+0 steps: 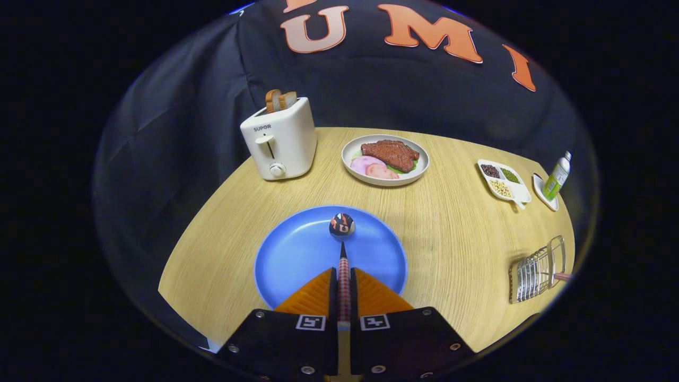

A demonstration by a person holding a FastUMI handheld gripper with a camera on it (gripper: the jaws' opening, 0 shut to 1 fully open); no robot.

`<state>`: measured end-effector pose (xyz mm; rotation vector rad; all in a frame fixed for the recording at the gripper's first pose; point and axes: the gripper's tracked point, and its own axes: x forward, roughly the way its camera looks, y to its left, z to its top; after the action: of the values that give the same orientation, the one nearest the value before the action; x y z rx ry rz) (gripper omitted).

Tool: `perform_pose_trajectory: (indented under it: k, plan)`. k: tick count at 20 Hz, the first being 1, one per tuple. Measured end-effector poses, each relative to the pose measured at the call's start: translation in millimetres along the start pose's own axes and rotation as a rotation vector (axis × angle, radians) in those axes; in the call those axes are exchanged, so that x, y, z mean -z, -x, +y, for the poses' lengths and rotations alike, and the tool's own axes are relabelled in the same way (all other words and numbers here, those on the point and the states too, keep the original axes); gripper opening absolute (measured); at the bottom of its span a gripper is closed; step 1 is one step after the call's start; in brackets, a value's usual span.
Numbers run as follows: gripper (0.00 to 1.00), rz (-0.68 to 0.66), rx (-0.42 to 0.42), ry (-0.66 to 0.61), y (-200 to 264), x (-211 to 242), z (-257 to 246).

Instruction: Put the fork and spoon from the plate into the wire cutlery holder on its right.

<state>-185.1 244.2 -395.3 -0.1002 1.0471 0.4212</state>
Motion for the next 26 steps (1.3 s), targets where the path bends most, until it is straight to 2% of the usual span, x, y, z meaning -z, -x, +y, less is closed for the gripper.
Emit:
perform_pose_trajectory:
  k: [3, 8, 14, 20, 26]
  plan:
    - [0.09, 0.013, -0.001, -0.009, 0.8, 5.2, -4.1]
    - [0.10, -0.064, 0.004, 0.004, 29.7, -26.4, -27.7]
    - [0.10, -0.145, 0.125, -0.068, 83.0, -57.8, -112.5]
    - [0.09, -0.121, 0.260, -0.138, 127.9, -47.6, -208.8]
    - [0.09, -0.023, 0.304, -0.132, 155.1, -17.7, -252.5]
